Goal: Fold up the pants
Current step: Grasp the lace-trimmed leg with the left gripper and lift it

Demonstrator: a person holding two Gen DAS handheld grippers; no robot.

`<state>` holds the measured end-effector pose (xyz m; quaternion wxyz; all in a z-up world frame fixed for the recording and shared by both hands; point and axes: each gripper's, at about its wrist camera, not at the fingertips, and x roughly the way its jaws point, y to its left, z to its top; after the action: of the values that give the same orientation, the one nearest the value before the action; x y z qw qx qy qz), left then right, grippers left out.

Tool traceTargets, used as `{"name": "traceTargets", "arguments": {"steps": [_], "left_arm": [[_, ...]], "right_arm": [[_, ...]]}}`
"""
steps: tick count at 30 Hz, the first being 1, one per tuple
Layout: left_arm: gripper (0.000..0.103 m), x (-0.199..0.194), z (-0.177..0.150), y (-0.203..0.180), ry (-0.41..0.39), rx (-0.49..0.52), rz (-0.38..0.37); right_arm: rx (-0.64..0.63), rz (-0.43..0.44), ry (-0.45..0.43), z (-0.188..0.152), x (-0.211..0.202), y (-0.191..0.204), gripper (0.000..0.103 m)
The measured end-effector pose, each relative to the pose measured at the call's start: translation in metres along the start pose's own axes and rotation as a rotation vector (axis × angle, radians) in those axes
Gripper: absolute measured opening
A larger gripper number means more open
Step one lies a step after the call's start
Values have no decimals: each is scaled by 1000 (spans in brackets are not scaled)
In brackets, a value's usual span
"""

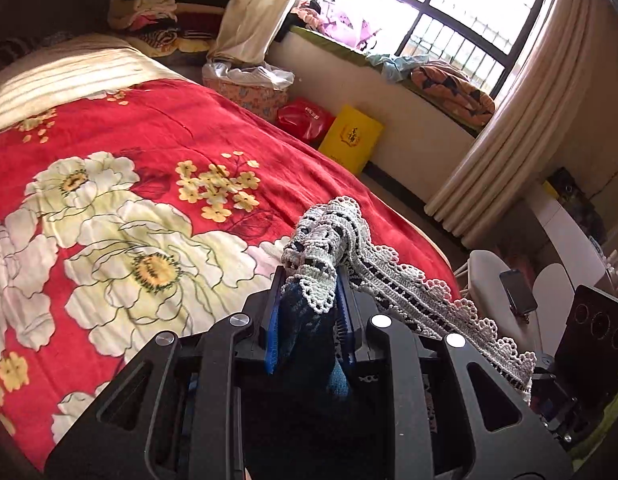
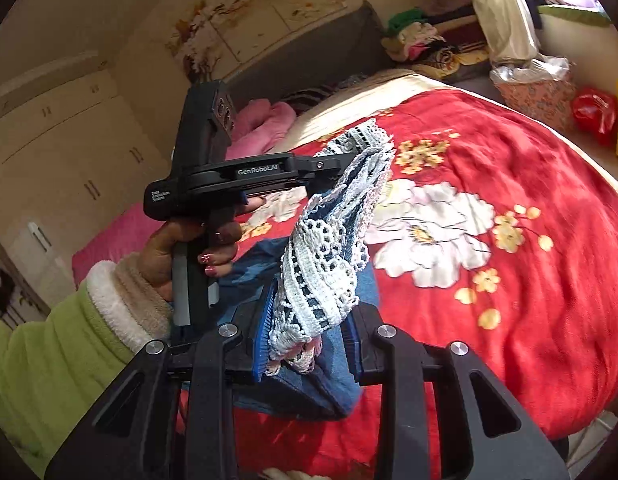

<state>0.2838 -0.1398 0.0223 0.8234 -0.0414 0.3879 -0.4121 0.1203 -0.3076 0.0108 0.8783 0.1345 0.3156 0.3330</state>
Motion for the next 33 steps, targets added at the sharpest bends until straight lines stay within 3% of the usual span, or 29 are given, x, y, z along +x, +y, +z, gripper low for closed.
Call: {"name": "traceTargets", "arguments": {"steps": [8, 14, 17, 26, 28, 30, 33], "left_arm": [[19, -46, -57, 57, -36, -174, 52], [30, -75, -85, 80, -101, -302, 69], [42, -92, -96, 90, -137, -362, 60], [62, -121, -122, 103, -200, -497, -39], [64, -122, -123, 102, -206, -510, -50], [67, -122, -122, 101, -225, -523, -78], [76, -125, -117, 98, -272, -549, -158]], "right_arm": [[-117, 40, 157, -25, 64, 55, 29], [-197, 14, 243, -50, 98, 84, 29], [-238, 13, 252, -53, 107, 101, 29], [-374, -28, 305, -77, 137, 124, 33], [-363, 8, 305, -77, 134, 124, 45], [-364, 28, 307, -78, 132, 126, 50], [-370, 47, 316, -81, 127, 127, 50]]}}
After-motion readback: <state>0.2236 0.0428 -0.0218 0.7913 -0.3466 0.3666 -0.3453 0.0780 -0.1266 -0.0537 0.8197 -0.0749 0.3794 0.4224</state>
